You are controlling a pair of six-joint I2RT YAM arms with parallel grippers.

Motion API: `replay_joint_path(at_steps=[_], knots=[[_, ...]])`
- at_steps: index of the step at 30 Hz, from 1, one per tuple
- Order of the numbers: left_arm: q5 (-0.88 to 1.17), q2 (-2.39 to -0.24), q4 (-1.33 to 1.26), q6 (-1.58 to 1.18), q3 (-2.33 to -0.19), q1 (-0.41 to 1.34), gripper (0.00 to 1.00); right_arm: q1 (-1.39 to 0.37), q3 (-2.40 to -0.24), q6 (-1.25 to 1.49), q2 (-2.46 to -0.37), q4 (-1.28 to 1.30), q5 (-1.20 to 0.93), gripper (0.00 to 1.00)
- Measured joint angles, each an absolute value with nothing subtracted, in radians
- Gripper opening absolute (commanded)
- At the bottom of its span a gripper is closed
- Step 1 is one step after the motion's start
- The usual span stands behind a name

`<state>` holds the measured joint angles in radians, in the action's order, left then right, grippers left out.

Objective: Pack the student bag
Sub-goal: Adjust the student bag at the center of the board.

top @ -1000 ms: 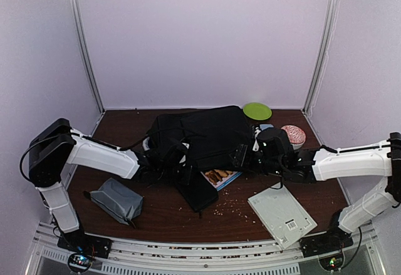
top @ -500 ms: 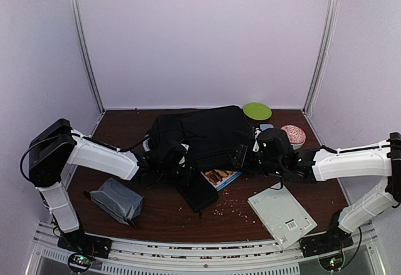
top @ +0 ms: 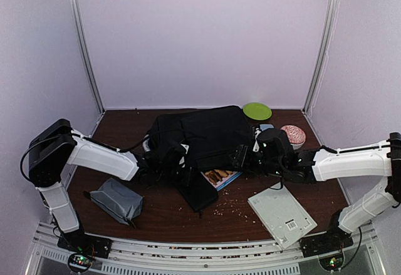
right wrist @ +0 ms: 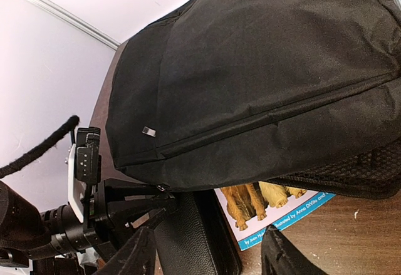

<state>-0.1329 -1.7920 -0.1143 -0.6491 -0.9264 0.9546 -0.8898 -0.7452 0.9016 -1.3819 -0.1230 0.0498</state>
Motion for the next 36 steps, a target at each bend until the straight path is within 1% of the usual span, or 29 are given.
replay_joint_path(at_steps=[2, 4, 15, 19, 20, 24, 27, 31, 36], knots=[[-0.131, -1.792, -0.123, -0.65, -0.922, 0.955, 0.23, -0.889, -0.745, 0.902, -1.382, -0.123, 0.05, 0.57], [-0.13, -1.792, -0.13, -0.653, -0.918, 0.955, 0.21, -0.889, -0.745, 0.904, -1.382, -0.123, 0.05, 0.57], [-0.133, -1.792, -0.133, -0.657, -0.911, 0.949, 0.0, -0.889, -0.741, 0.905, -1.382, -0.124, 0.05, 0.54], [-0.131, -1.791, -0.133, -0.656, -0.91, 0.949, 0.0, -0.889, -0.739, 0.908, -1.382, -0.125, 0.05, 0.54], [-0.13, -1.79, -0.134, -0.656, -0.909, 0.949, 0.0, -0.89, -0.739, 0.913, -1.382, -0.127, 0.049, 0.55], [-0.126, -1.782, -0.136, -0.655, -0.901, 0.949, 0.0, -0.889, -0.739, 0.947, -1.395, -0.15, 0.043, 0.67], [-0.119, -1.769, -0.136, -0.649, -0.888, 0.949, 0.0, -0.889, -0.739, 0.995, -1.44, -0.181, 0.025, 0.72], [-0.107, -1.75, -0.133, -0.64, -0.874, 0.949, 0.0, -0.89, -0.74, 1.084, -1.54, -0.225, -0.017, 0.72], [-0.088, -1.741, -0.13, -0.628, -0.87, 0.949, 0.0, -0.89, -0.752, 1.199, -1.652, -0.295, -0.076, 0.69]])
